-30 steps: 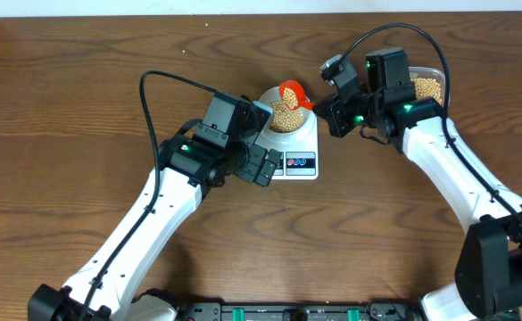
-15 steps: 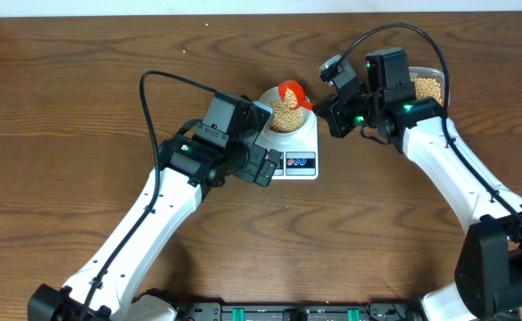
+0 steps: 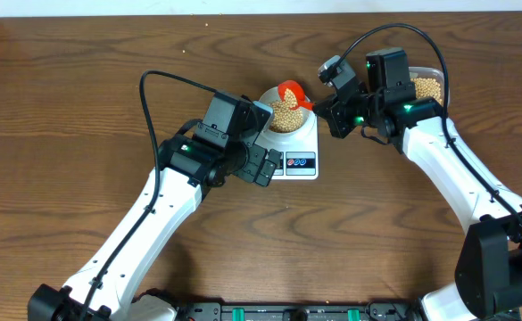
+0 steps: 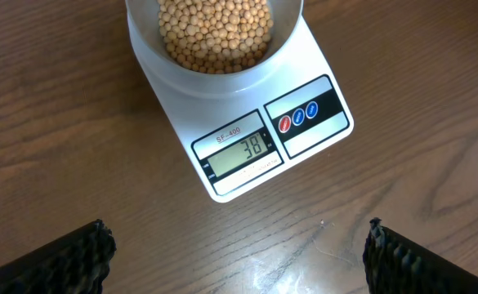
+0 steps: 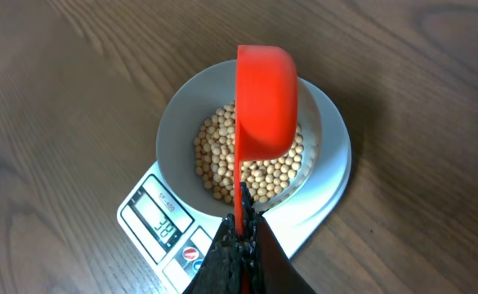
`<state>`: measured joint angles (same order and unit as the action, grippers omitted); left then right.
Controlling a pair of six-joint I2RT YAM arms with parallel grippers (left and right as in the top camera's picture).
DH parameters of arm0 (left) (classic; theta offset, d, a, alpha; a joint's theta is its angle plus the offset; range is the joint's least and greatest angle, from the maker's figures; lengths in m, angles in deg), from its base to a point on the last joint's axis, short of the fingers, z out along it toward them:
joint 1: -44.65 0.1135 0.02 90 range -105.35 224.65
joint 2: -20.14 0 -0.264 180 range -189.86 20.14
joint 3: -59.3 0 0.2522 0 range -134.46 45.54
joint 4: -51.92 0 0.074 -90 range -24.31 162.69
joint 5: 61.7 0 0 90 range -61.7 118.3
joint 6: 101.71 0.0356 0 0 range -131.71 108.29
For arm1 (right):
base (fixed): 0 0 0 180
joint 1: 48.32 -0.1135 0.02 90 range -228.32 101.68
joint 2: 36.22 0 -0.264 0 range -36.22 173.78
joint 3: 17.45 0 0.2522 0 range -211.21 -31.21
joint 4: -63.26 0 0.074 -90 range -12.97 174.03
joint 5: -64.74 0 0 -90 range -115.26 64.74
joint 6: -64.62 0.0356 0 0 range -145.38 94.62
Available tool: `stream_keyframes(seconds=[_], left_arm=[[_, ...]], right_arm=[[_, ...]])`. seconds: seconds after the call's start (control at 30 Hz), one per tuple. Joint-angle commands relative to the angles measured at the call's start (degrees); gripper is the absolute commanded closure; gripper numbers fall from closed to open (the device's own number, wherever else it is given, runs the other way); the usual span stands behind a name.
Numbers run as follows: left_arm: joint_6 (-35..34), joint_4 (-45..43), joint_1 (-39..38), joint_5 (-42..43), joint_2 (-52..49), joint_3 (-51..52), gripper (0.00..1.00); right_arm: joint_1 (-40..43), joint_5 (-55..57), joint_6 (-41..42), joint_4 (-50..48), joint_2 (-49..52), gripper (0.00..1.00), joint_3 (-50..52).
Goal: Scoop item into bowl and weigh 50g on scale
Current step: 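Tilt the scoop slowly with right gripper, trickling beans into bowl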
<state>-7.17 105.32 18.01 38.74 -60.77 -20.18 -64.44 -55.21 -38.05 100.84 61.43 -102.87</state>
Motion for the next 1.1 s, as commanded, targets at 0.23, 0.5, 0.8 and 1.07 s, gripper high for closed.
stream_keyframes(seconds=[0.23,0.5,0.8,1.07], left_arm=[[0.4,0.0,0.3,0.5,-0.4,0.1,0.00],[0.4,0.0,0.3,0.5,-0.4,0.1,0.00],[0.4,0.0,0.3,0.5,-0.4,0.1,0.01],[0.4,0.0,0.3,0.5,-0.4,0.1,0.00]], right_arm=[[-0.5,-0.3,-5.2,0.0,-0.7,0.99,-0.5],[-0.8,-0.3,-8.2,0.0,-0.7,0.99,-0.5],[-0.9,-0.3,-8.3,-0.2,-0.7,0.99,-0.5],[-0.9,-0.3,-8.5,-0.2,-0.7,0.99,-0.5]])
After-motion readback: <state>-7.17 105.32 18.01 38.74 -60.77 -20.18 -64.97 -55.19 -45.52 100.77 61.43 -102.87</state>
